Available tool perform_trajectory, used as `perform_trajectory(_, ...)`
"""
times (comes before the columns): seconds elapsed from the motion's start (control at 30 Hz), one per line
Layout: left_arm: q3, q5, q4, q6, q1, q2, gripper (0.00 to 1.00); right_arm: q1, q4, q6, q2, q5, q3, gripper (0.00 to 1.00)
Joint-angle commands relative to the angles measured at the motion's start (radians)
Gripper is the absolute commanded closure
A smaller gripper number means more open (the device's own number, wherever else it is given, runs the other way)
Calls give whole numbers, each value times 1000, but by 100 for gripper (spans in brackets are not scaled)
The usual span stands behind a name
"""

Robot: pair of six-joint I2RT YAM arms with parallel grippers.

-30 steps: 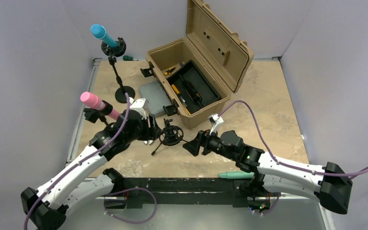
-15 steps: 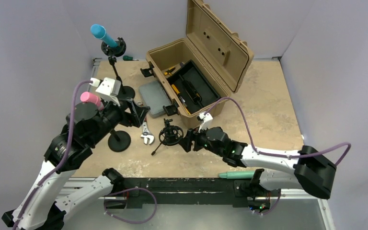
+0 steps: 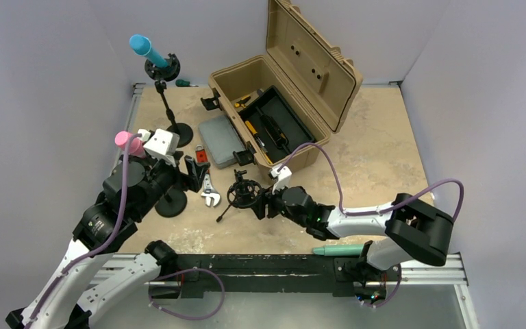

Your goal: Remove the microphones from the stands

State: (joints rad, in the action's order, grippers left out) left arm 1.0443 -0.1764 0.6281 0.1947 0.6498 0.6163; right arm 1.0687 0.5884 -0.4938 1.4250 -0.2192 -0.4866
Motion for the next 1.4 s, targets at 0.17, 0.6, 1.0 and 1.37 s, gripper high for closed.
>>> perform_trajectory(0.17,74,11,-19,-11,-3,-24,15,22,10,-40,-61,-38,-28,40)
perform_trajectory(0.6,507,-530,579,230,-3,111,7,20,-349,-94,-465,-119,-53,34)
perform_trajectory(1.0,383,-752,271,99,-4,138,17,22,-468,-30,-563,-82,-145,35)
perform_trajectory(1.37,337,-674,250,187,-156,263,42,21,-510,14,-592,-1,-227,35)
